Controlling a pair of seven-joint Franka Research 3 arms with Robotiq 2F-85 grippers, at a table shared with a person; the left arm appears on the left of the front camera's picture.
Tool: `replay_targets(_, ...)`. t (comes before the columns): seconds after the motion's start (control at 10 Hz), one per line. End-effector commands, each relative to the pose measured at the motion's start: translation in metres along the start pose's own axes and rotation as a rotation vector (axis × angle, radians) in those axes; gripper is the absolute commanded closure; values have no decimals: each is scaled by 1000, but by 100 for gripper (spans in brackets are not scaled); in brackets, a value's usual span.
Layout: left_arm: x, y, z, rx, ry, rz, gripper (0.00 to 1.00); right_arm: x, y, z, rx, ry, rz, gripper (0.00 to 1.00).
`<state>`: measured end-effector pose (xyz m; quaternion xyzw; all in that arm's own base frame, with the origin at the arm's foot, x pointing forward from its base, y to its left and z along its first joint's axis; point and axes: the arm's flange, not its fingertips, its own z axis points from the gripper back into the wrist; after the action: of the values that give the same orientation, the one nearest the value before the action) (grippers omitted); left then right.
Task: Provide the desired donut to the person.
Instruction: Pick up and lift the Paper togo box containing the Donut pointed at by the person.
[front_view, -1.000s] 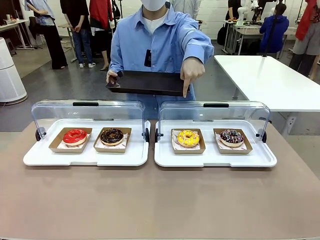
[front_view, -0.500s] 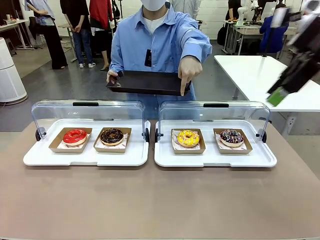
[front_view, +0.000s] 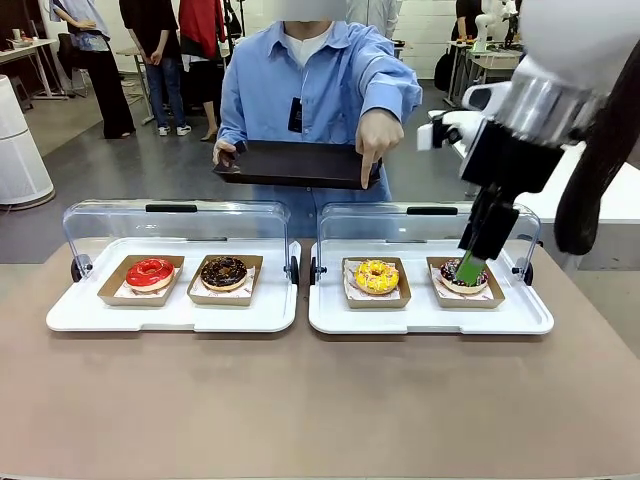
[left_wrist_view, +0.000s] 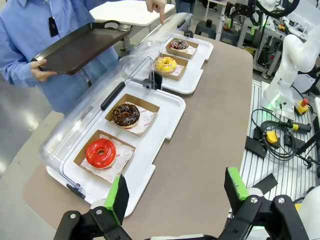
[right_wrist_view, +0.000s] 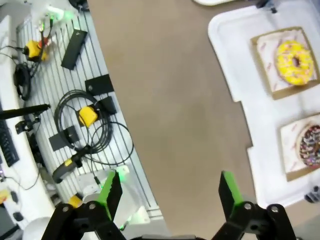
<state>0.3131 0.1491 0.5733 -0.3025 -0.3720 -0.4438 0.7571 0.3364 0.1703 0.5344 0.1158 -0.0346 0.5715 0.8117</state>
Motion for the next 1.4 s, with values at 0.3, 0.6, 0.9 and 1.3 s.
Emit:
replay_targets(0.3,2,-1,1,-5,-11,9,0,6,1,-7,-3,-2,16,0)
replay_targets(0.6,2,-1,1,-5,-11,9,0,6,1,-7,-3,-2,16,0)
replay_targets(0.9,2,-1,1,-5,-11,9,0,26,4,-7,-75,-2,180,0)
replay_targets(1.3,2,-1,1,-5,-11,9,0,76,-27,-61,-166,60,421,0)
